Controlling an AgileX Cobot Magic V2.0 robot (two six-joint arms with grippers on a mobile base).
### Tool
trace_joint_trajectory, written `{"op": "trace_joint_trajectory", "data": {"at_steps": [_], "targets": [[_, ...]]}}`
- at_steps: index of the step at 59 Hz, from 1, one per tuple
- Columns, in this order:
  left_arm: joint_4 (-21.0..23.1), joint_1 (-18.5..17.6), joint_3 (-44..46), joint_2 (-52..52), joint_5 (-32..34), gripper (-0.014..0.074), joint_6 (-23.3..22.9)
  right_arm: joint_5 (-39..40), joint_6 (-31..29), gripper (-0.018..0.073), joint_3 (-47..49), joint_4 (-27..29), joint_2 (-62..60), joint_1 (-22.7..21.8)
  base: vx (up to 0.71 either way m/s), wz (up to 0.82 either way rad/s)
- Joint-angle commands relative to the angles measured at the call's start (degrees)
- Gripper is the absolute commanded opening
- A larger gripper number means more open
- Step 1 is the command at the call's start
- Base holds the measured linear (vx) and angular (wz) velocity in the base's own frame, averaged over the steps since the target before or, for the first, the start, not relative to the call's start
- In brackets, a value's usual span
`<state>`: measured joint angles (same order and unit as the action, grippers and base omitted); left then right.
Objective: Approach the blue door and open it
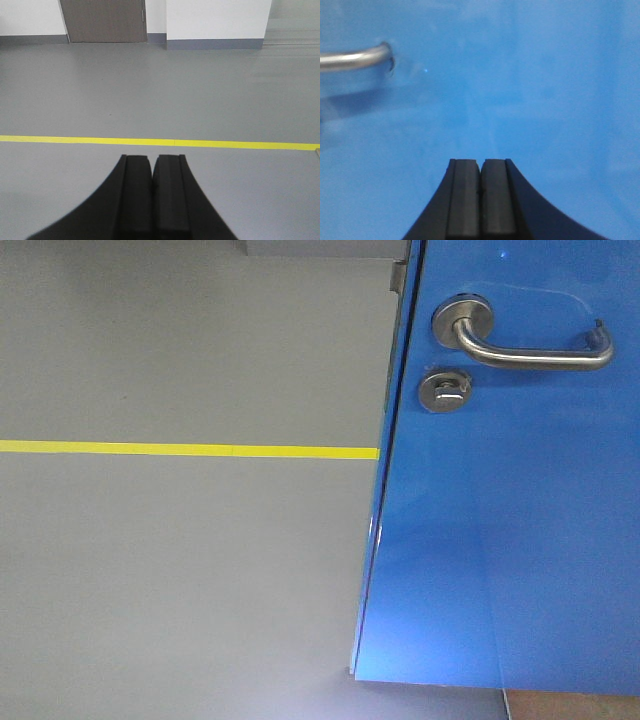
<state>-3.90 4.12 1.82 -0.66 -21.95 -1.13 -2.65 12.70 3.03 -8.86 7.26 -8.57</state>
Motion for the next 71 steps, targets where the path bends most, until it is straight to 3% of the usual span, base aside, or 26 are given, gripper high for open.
{"op": "trace_joint_trajectory", "data": {"at_steps": [1, 19, 71], "targets": [[0.1, 0.1, 1.5, -0.8, 4.6, 0.0073, -0.4, 6.5, 0.0, 0.0008, -1.9, -1.7, -4.6, 1.3, 0.00, 0.00], [0.1, 0.1, 1.5, -0.8, 4.6, 0.0073, -0.4, -0.4, -3.6, 0.0008, -4.9, 7.4, -8.3, 2.6, 0.00, 0.00], [0.1, 0.1, 1.5, -0.8, 4.6, 0.0073, -0.4, -0.9, -3.6, 0.0008, -4.9, 7.6, -8.4, 2.6, 0.00, 0.00]]}}
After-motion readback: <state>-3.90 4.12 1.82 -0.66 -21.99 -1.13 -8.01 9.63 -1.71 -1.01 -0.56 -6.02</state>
